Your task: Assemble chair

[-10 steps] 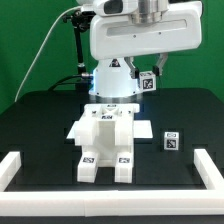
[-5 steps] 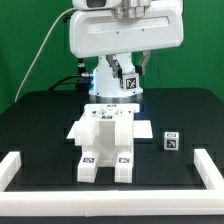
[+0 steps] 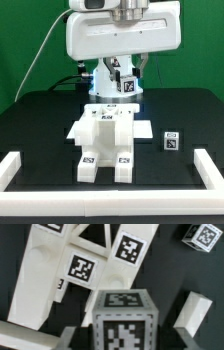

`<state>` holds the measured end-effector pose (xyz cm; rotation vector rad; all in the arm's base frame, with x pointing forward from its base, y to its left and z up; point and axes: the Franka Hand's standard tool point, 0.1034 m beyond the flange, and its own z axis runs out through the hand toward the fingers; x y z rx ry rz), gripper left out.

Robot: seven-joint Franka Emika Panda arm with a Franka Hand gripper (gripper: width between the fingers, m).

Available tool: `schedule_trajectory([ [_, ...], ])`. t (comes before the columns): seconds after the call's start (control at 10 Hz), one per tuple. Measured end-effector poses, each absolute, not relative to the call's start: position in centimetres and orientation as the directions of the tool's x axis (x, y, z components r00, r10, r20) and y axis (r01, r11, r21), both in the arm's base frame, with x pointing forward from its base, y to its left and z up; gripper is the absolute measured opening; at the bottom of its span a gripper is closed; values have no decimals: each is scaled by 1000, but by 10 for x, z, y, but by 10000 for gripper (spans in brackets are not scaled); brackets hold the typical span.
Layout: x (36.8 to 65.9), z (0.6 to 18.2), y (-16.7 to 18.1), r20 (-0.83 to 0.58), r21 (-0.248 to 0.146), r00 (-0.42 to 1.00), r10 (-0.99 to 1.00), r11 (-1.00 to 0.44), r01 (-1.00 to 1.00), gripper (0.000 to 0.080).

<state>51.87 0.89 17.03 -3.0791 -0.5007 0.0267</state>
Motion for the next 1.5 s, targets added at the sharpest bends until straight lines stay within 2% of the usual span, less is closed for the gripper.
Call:
schedule_trajectory([
  [0.2, 524, 163, 6, -17, -1, 939, 345, -939, 345, 281],
  [0.7, 522, 143, 0, -30, 11, 940, 341, -940, 341, 281],
  [1.5, 517, 137, 3, -31, 12, 938, 346, -938, 346, 281],
])
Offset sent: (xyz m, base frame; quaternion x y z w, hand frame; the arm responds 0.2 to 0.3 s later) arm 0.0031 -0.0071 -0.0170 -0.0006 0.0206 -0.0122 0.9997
